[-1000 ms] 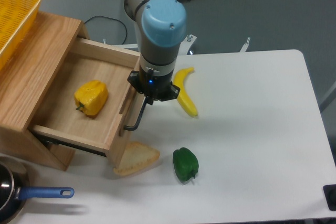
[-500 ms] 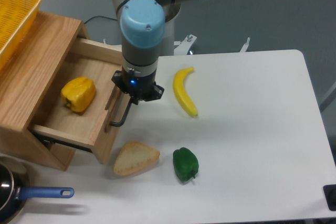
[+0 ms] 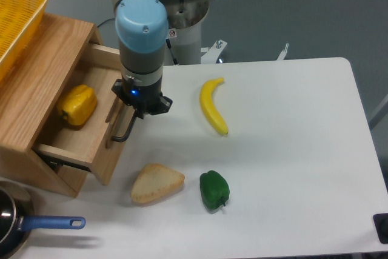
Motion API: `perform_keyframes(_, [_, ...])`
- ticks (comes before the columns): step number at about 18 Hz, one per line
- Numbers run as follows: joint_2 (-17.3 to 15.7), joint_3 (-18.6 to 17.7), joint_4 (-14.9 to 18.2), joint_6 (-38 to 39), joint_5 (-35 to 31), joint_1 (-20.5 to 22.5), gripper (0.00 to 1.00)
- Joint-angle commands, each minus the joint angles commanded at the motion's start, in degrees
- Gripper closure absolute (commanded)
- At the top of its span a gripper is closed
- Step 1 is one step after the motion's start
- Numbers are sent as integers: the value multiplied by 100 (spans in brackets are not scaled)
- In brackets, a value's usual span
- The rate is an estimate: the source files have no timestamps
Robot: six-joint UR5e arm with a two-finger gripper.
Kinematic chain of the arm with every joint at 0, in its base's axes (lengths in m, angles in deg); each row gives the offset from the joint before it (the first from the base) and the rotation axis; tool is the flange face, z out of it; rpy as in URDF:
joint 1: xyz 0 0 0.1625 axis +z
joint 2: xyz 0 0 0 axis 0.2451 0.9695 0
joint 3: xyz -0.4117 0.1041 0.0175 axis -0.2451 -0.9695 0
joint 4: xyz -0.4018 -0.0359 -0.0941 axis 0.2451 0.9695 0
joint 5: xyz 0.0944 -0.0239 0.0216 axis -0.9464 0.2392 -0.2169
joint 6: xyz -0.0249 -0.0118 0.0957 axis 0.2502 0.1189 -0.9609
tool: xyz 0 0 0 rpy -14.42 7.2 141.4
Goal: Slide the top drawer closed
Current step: 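Push the drawer front into the cabinet with the gripper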
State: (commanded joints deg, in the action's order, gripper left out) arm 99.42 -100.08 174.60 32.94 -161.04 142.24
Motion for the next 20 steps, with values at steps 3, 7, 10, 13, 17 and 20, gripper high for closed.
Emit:
perform_keyframes(3, [0,0,-9,105,0,-149,97])
perform_keyframes(7, [9,0,-9,184,-9,-237,97])
perform_keyframes(10, [9,-17,-17,202,-9,-334,97])
perform_keyframes(13, [26,-53,-26,246,-9,-448,96])
perform_keyframes(17, [9,-62,-26,246,9,-492,96])
perform_keyframes(20, [9,-70,-26,255,9,-571,96])
